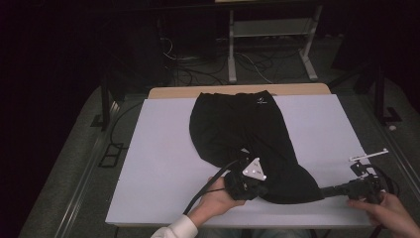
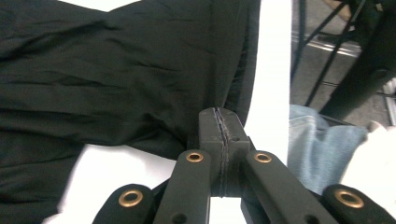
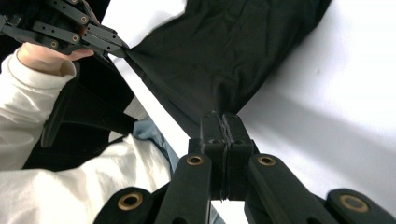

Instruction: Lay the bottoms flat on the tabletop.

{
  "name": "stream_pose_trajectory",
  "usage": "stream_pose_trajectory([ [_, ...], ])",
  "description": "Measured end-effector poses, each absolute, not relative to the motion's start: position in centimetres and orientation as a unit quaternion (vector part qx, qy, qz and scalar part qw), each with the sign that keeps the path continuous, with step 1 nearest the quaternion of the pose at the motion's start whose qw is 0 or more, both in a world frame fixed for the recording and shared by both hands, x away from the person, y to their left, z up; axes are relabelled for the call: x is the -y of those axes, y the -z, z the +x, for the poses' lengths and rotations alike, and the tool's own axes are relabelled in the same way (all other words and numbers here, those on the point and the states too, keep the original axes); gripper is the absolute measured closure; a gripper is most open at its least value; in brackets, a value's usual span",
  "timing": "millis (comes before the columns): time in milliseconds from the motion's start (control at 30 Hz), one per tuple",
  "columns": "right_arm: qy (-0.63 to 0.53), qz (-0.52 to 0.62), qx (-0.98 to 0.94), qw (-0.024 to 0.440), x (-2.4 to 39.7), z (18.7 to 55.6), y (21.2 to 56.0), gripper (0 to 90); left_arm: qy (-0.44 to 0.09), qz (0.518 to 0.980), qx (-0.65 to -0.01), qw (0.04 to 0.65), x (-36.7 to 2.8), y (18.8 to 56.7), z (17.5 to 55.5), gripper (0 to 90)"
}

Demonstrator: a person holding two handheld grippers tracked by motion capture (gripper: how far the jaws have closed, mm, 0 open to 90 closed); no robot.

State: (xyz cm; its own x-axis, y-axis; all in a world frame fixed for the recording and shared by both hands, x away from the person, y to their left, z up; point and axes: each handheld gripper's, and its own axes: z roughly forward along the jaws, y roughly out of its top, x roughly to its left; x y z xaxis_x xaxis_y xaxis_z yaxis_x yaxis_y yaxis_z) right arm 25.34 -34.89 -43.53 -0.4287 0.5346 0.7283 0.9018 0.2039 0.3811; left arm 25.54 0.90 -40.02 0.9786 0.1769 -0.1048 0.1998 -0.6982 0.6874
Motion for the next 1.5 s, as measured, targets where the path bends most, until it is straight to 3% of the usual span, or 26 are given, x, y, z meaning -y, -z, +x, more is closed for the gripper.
stream_pose_trajectory([
  [633,0.364,-0.477,0.771,0.213,35.6,22.7,44.0,88.0,0.061,0.933,-0.072,0.348,0.4,42.2,23.1,89.2],
  [733,0.359,-0.479,0.77,0.221,35.4,22.6,44.2,83.5,0.066,0.931,-0.075,0.351,0.4,42.5,23.3,88.2],
  [1067,0.376,-0.468,0.793,0.099,34.4,23.1,42.8,25.6,0.079,0.899,-0.105,0.419,-2.5,41.7,24.1,37.5],
  [1233,0.389,-0.462,0.794,0.071,33.3,23.9,42.1,0.0,0.076,0.887,-0.116,0.441,-3.9,41.0,24.6,16.9],
  [1367,0.399,-0.45,0.796,0.066,32.6,24.6,41.7,0.0,0.059,0.881,-0.132,0.451,-4.8,40.6,25.1,0.0],
  [1500,0.402,-0.445,0.798,0.059,31.9,25.2,41.3,0.0,0.045,0.874,-0.148,0.46,-6.0,40.2,25.8,0.0],
])
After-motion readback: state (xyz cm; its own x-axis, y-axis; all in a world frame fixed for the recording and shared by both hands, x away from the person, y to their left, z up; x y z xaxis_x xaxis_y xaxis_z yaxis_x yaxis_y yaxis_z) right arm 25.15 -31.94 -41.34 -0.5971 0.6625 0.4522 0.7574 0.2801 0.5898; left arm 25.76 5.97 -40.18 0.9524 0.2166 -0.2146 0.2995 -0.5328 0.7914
